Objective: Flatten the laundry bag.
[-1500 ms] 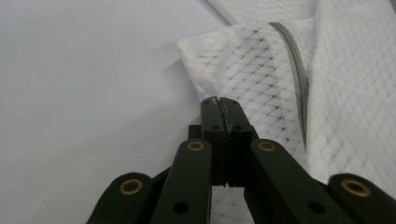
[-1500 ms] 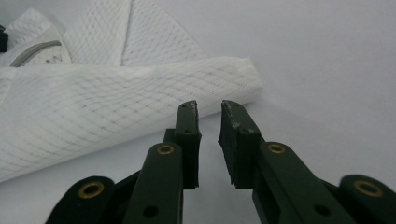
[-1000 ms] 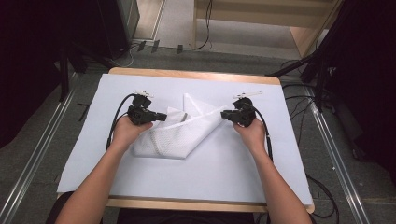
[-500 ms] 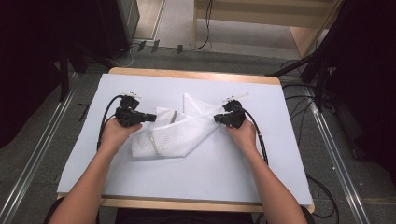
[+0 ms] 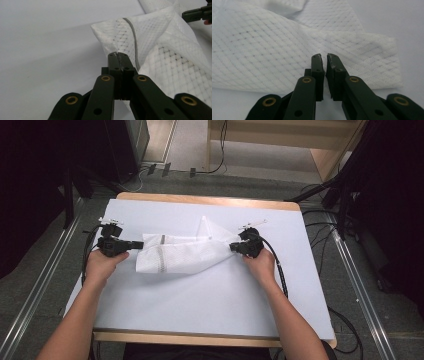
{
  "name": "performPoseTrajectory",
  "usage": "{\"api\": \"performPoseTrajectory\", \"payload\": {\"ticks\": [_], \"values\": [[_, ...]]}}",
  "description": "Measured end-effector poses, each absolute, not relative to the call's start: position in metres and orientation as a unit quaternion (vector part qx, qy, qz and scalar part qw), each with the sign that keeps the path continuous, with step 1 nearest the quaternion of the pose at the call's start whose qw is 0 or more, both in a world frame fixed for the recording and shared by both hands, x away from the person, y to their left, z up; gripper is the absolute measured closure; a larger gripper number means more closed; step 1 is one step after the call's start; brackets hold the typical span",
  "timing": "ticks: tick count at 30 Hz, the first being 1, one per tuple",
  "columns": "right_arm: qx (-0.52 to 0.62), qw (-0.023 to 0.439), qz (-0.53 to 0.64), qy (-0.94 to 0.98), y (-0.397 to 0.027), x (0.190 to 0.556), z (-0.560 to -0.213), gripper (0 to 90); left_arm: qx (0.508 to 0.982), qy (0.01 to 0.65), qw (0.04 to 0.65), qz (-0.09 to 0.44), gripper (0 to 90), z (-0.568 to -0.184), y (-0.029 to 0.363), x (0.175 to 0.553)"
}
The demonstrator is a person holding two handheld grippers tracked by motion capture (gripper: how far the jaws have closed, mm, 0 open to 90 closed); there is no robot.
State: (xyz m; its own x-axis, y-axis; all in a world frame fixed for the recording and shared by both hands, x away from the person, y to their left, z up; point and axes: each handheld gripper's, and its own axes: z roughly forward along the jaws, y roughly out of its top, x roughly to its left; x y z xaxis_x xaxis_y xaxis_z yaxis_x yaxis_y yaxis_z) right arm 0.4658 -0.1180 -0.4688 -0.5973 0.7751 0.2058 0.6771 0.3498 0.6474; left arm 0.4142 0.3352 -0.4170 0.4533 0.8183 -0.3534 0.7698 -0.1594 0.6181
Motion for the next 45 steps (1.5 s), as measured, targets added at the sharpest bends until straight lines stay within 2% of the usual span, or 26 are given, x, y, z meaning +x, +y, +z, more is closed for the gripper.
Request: {"api": "performPoseTrajectory", "payload": {"ticks": [12,19,23,26,41,45], "values": [[0.443,0.071,0.348,0.823,-0.122,0.463,-0.467,85.1,0.733,0.558,0.388,0.041,90.0,-0.427,0.369,0.410],[0.446,0.072,0.346,0.822,-0.124,0.463,-0.467,84.6,0.738,0.561,0.374,0.034,89.2,-0.435,0.374,0.406],[0.443,0.069,0.347,0.824,-0.123,0.463,-0.466,83.2,0.741,0.551,0.380,0.050,80.8,-0.428,0.374,0.402],[0.441,0.070,0.347,0.825,-0.121,0.463,-0.466,82.0,0.744,0.541,0.389,0.050,78.2,-0.423,0.370,0.401],[0.443,0.076,0.361,0.817,-0.127,0.460,-0.455,79.7,0.785,0.488,0.381,0.029,61.2,-0.425,0.323,0.410],[0.443,0.075,0.357,0.819,-0.127,0.459,-0.455,79.5,0.797,0.470,0.377,0.032,53.9,-0.424,0.307,0.414]]}}
